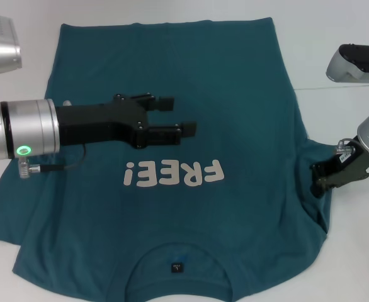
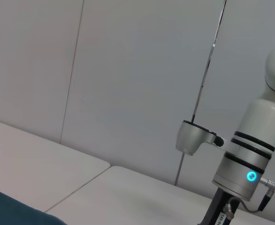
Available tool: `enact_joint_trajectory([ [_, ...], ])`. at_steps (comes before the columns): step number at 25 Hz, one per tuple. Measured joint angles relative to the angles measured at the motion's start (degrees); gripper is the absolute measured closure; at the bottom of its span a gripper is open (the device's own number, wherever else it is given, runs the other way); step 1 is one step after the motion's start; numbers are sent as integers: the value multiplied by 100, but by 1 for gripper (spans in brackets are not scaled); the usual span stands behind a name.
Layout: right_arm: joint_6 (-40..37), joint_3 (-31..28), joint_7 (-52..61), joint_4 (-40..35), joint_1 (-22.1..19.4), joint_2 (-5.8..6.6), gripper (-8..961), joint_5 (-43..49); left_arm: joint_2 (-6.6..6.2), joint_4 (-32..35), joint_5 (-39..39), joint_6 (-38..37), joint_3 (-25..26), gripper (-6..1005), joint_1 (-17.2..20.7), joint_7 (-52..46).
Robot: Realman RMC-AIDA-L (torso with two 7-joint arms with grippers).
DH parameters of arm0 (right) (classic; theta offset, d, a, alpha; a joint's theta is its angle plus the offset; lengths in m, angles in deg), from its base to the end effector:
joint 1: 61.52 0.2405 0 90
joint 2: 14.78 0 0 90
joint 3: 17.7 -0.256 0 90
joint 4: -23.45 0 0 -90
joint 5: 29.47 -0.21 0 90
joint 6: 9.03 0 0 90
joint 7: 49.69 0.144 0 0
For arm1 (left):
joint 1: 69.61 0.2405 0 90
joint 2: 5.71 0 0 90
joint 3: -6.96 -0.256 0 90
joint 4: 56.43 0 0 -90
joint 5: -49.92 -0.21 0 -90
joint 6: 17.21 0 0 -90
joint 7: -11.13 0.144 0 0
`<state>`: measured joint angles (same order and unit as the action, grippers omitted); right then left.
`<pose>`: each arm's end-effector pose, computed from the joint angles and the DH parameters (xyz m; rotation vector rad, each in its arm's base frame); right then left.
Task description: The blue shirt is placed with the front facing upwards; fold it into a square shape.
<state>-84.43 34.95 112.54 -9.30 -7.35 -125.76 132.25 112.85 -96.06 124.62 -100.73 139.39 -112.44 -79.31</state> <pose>0.2521 0.4243 0.0290 -2.0306 1.6675 -0.4199 -0.1631 0.3941 0.0021 -2.7620 -0.5207 -0.8279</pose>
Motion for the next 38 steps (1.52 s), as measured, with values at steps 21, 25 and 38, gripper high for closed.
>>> enact_joint_trajectory([
  [21, 53, -59, -441, -666, 111, -159, 921, -133, 9, 0, 0, 75, 55, 155, -60, -64],
  [25, 75, -44, -512, -742, 186, -223, 921, -133, 9, -1, 0, 79, 54, 155, -67, -68],
  [38, -34, -78, -327, -752, 138, -66, 872, 20, 0, -1, 0, 83, 54, 155, -70, -84],
])
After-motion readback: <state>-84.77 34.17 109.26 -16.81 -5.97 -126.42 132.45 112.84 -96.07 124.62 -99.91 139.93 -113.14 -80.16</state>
